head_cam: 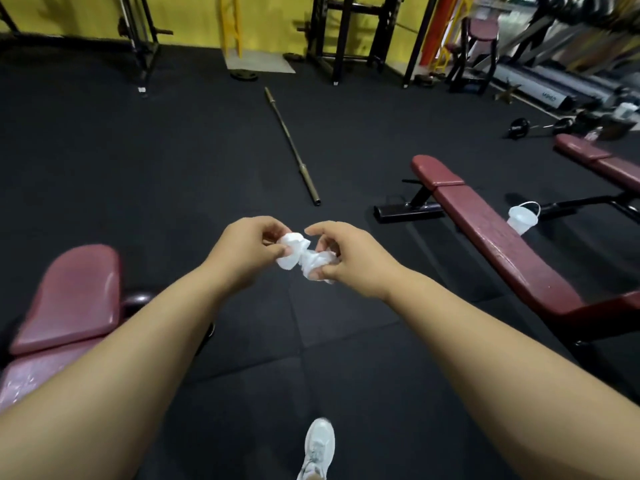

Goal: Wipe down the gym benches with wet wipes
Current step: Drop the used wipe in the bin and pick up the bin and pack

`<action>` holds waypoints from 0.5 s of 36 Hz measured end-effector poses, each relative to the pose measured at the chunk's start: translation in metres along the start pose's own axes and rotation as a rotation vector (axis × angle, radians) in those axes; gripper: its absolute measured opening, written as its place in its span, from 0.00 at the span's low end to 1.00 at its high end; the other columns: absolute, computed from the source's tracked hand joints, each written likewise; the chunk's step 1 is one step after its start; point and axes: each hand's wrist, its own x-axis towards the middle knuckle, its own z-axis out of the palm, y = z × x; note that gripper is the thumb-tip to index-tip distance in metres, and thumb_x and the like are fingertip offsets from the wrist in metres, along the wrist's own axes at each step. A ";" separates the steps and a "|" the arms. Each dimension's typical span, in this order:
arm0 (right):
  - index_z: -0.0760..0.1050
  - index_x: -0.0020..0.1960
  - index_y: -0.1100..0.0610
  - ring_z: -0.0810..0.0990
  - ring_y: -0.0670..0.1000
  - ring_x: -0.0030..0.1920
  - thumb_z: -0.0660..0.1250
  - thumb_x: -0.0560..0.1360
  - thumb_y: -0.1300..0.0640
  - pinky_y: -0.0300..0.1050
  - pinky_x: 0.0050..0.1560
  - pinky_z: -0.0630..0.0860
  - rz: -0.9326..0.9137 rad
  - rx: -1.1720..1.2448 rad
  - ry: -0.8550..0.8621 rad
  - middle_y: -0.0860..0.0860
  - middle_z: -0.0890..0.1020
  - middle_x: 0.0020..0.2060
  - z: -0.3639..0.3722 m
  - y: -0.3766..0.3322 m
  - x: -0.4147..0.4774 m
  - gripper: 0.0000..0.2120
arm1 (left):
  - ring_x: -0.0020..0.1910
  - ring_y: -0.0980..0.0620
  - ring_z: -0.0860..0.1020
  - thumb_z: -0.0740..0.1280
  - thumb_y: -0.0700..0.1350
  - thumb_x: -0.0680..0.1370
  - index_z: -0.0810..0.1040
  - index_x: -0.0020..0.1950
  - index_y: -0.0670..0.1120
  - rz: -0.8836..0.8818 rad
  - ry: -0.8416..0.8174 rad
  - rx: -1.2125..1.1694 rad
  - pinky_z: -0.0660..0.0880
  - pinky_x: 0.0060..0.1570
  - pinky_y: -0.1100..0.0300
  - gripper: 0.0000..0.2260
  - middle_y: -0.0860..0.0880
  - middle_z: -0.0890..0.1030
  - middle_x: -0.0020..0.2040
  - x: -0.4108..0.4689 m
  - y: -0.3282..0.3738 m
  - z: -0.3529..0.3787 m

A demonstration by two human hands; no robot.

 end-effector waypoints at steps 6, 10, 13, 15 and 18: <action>0.71 0.65 0.48 0.72 0.44 0.52 0.74 0.69 0.56 0.39 0.54 0.73 -0.009 -0.071 0.078 0.46 0.70 0.52 -0.063 0.040 0.083 0.27 | 0.44 0.52 0.81 0.73 0.37 0.70 0.75 0.45 0.46 0.002 0.037 -0.170 0.79 0.47 0.54 0.10 0.49 0.82 0.44 0.112 0.032 0.030; 0.76 0.49 0.53 0.77 0.50 0.48 0.71 0.69 0.58 0.50 0.47 0.78 0.025 -0.113 0.093 0.48 0.76 0.48 -0.099 0.062 0.134 0.10 | 0.46 0.47 0.82 0.73 0.35 0.69 0.71 0.42 0.47 0.013 0.016 -0.284 0.79 0.49 0.47 0.12 0.47 0.83 0.43 0.180 0.051 0.045; 0.77 0.46 0.51 0.80 0.53 0.43 0.68 0.69 0.59 0.53 0.42 0.80 0.094 -0.057 0.146 0.48 0.81 0.41 -0.119 0.076 0.170 0.07 | 0.46 0.45 0.82 0.73 0.35 0.70 0.70 0.41 0.47 0.021 -0.018 -0.328 0.79 0.49 0.44 0.13 0.45 0.83 0.44 0.227 0.058 0.054; 0.77 0.47 0.50 0.81 0.51 0.42 0.68 0.69 0.59 0.52 0.42 0.81 0.132 -0.024 0.190 0.47 0.81 0.40 -0.131 0.085 0.195 0.07 | 0.44 0.48 0.83 0.74 0.36 0.70 0.70 0.43 0.45 0.037 -0.040 -0.343 0.79 0.49 0.46 0.13 0.46 0.84 0.43 0.258 0.060 0.058; 0.76 0.46 0.51 0.80 0.47 0.37 0.69 0.70 0.58 0.50 0.41 0.80 0.164 -0.052 0.232 0.46 0.81 0.38 -0.147 0.100 0.240 0.06 | 0.42 0.50 0.83 0.75 0.41 0.70 0.72 0.44 0.44 0.048 -0.034 -0.293 0.79 0.49 0.50 0.12 0.47 0.83 0.43 0.307 0.058 0.054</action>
